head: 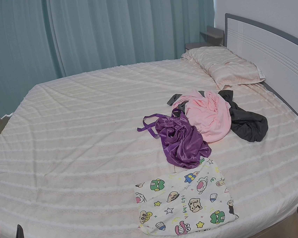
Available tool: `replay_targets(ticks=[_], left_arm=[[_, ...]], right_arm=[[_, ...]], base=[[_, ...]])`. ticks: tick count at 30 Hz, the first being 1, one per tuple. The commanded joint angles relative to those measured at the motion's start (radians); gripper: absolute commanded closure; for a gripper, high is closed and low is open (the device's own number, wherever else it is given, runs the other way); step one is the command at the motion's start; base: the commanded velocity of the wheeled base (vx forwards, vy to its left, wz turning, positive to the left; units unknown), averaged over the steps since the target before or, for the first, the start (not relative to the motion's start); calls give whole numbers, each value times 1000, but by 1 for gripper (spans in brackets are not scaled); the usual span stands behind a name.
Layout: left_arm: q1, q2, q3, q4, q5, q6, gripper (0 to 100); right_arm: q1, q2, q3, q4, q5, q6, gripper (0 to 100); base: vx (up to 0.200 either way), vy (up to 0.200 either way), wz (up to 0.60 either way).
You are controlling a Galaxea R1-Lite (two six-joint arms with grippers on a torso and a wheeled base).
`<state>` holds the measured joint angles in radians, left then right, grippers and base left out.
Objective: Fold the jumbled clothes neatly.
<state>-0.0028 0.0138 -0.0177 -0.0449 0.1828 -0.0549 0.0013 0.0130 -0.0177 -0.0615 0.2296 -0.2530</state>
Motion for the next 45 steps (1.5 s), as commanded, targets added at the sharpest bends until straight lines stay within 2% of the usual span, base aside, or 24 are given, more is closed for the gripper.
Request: replay_targets(ticks=[1, 4, 5, 6, 7, 12, 45], left_arm=[[0, -14, 12, 0, 70, -8, 0], [0, -14, 12, 0, 66, -10, 0], [0, -14, 12, 3, 11, 17, 0], [0, -14, 12, 3, 11, 17, 0], [0, -14, 10, 3, -74, 35, 0], [0, -14, 10, 3, -69, 40, 0], [0, -14, 12, 2, -66, 32, 0]], right_arm=[[0, -10, 16, 63, -231, 210, 0], [5, -2, 4, 103, -214, 215, 0], [9, 8, 4, 103, -213, 224, 0], [9, 8, 4, 103, -213, 224, 0], [11, 8, 5, 103, -213, 232, 0], [0, -11, 18, 61, -222, 267, 0], [2, -13, 18, 63, -219, 261, 0]], base=[[0, 0, 0], [0, 0, 0], [0, 0, 0], [0, 0, 0], [0, 0, 0], [0, 0, 0], [0, 0, 0]])
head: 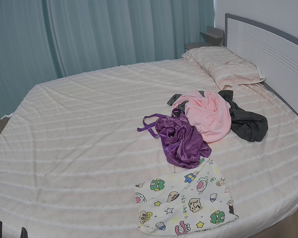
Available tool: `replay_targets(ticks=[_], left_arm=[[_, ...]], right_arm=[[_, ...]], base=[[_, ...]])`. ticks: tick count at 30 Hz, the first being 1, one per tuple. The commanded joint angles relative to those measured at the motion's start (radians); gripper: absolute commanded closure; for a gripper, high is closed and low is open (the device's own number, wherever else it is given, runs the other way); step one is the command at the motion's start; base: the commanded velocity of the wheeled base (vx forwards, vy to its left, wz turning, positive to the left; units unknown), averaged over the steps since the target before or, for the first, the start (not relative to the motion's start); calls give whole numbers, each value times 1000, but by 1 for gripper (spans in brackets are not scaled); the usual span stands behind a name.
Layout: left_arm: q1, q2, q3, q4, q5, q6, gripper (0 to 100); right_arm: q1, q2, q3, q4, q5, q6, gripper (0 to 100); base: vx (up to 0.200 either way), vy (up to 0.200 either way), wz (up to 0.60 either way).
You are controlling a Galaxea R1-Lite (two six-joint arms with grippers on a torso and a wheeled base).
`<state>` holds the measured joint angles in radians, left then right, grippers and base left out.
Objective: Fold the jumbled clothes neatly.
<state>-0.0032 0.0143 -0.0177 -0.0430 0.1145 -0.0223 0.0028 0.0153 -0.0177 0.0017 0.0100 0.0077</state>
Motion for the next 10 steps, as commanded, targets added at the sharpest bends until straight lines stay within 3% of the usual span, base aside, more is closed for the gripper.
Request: replay_targets(ticks=[1, 10], left_arm=[[0, -14, 12, 0, 2, -2, 0], [0, -14, 12, 2, 7, -2, 0]], right_arm=[[0, -15, 18, 0, 1, 0, 0], [0, -15, 18, 0, 2, -9, 0]], base=[[0, 0, 0], [0, 0, 0]])
